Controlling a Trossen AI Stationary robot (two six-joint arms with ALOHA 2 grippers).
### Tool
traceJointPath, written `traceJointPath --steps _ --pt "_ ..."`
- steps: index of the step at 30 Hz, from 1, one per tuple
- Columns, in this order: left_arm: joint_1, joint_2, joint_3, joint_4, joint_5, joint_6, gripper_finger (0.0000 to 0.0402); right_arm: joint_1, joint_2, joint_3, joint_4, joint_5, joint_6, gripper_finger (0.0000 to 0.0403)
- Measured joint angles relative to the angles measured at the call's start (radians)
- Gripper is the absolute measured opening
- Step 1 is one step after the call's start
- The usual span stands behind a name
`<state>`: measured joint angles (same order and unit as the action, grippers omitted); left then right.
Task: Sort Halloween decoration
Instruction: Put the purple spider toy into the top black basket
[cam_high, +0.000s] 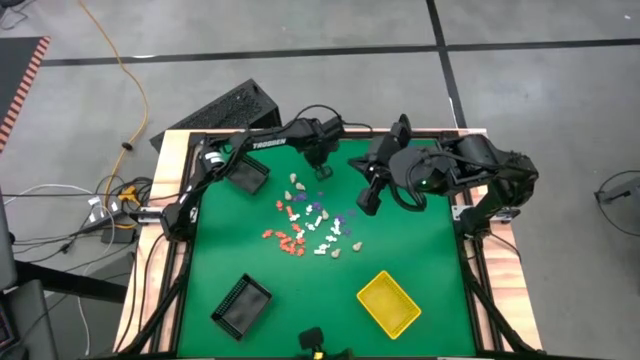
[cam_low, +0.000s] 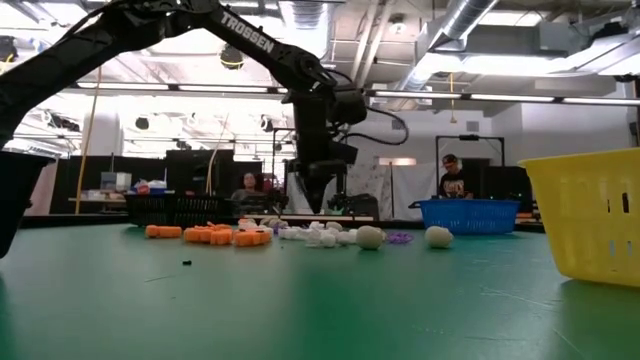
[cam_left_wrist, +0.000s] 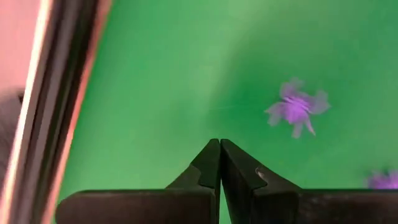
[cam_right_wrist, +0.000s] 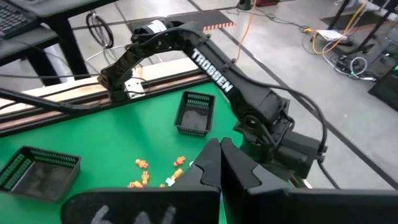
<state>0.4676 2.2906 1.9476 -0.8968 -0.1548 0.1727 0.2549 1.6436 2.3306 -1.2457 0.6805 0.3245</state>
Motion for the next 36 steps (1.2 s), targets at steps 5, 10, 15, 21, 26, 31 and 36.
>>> traceJointPath --steps 5,10,15,21,26,31,36 --pt "-0.015 0.001 -0.011 0.091 0.018 0.051 0.0000 0.002 0.000 0.000 0.000 0.009 0.024 0.0020" --pt "-0.016 0.011 -0.011 0.081 -0.006 0.053 0.0000 0.007 0.000 0.000 0.000 0.021 0.027 0.0020" --pt "-0.022 0.048 -0.002 0.038 0.040 0.045 0.0000 0.007 0.000 0.000 0.001 0.030 0.027 0.0020" --pt "-0.043 0.045 0.028 0.001 0.286 0.038 0.0000 0.007 0.000 0.000 0.000 0.029 0.027 0.0020" --pt "-0.091 0.054 0.054 -0.077 0.515 0.039 0.0000 0.007 0.000 0.000 -0.031 0.044 0.035 0.0020" --pt "-0.124 0.041 0.176 -0.225 0.719 -0.027 0.0000 -0.014 0.000 0.000 -0.300 0.218 0.202 0.0020" --pt "-0.124 -0.117 0.270 -0.369 0.703 -0.033 0.0000 -0.125 -0.041 -0.121 -0.243 0.190 0.196 0.0023"
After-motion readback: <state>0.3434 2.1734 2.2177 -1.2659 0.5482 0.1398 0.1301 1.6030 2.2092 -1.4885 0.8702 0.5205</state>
